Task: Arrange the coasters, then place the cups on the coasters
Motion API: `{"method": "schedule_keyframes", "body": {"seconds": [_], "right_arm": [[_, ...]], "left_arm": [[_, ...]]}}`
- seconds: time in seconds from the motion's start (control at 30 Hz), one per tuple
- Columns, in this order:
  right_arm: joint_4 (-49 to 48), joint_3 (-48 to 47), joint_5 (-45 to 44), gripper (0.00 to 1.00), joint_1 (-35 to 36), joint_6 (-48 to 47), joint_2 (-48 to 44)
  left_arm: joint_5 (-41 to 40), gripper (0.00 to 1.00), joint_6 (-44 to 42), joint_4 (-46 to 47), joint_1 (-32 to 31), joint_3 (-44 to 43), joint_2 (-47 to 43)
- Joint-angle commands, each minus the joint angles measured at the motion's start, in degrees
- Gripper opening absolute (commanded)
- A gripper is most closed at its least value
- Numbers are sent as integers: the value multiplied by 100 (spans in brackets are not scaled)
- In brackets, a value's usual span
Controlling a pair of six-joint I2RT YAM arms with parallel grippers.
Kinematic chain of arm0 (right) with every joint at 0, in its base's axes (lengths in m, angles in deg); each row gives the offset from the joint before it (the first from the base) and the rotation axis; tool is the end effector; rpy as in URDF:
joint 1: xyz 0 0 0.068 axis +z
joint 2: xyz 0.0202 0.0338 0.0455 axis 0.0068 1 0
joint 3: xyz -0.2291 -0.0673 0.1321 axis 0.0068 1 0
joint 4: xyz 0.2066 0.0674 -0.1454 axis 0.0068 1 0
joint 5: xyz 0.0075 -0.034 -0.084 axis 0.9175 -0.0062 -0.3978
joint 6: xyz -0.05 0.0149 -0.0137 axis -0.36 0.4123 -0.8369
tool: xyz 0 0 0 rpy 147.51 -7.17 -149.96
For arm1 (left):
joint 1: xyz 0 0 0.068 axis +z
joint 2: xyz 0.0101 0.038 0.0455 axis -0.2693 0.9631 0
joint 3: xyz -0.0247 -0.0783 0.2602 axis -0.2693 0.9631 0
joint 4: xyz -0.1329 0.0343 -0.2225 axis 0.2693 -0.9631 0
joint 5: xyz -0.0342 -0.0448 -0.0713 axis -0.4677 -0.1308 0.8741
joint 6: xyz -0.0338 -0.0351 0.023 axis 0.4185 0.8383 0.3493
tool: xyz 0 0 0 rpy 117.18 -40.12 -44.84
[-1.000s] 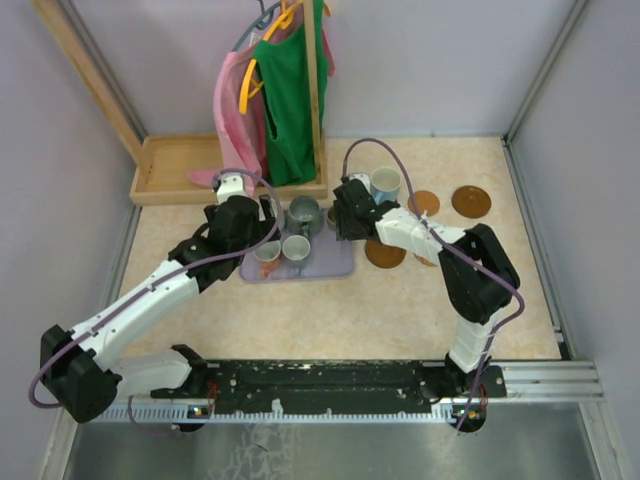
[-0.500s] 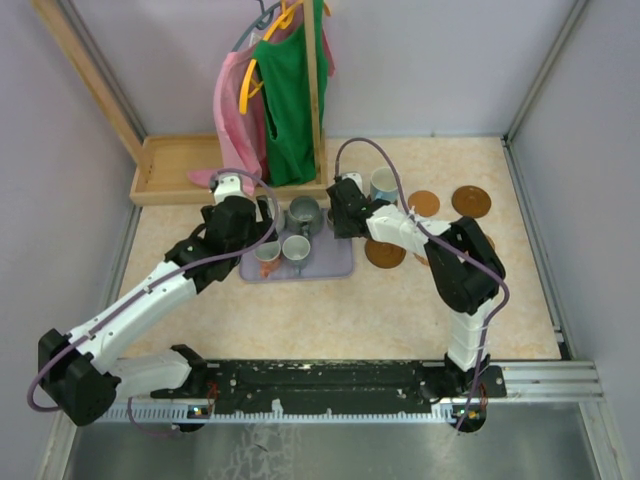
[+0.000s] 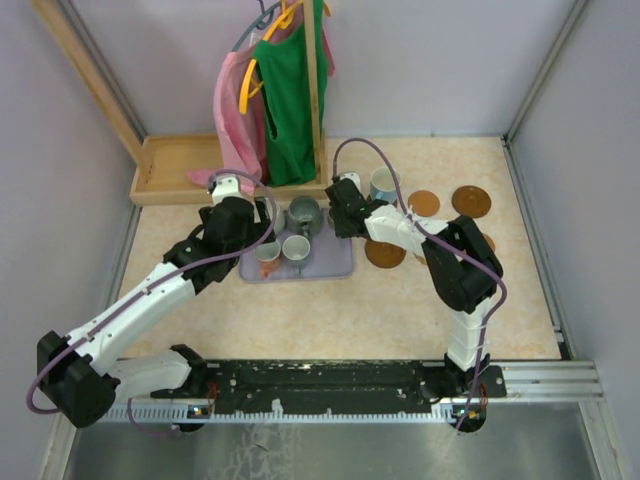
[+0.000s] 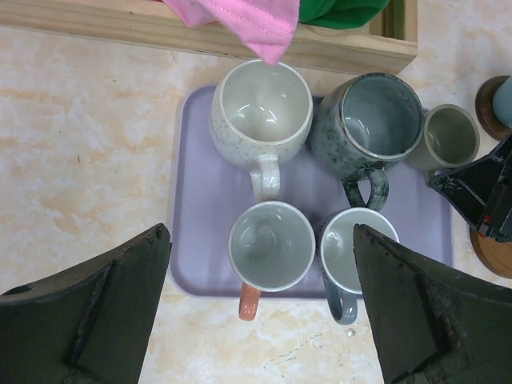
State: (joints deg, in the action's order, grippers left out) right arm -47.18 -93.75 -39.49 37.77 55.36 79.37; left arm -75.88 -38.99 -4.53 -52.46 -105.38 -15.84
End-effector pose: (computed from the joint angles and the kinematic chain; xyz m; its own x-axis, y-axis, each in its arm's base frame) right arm 0.3318 0.2415 0.1877 -0.7503 -0.1199 -0.6502 -0.1897 0.9811 0.0381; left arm 0.2063 -0.1311 0.3067 -0.4719 -0.1554 -0.8678 -0.0760 0.9878 -0.1356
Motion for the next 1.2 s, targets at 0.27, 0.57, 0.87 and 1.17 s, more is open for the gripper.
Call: {"method": "schedule_keyframes", "body": {"seconds": [0.27, 0.57, 0.87, 1.17], "right_arm": [[-166, -67, 3, 0, 50, -3, -367], [243, 236, 90, 0, 262, 251, -1142], [748, 1031, 17, 0, 322, 679, -2398], [1402, 1722, -817, 0, 298, 891, -3475]], "left_arm": [[50, 100, -48, 49, 58, 39, -36], [142, 100, -107, 208, 93, 35, 48], [263, 100, -170, 406, 146, 12, 172], [543, 100, -190, 576, 168, -154, 494]]}}
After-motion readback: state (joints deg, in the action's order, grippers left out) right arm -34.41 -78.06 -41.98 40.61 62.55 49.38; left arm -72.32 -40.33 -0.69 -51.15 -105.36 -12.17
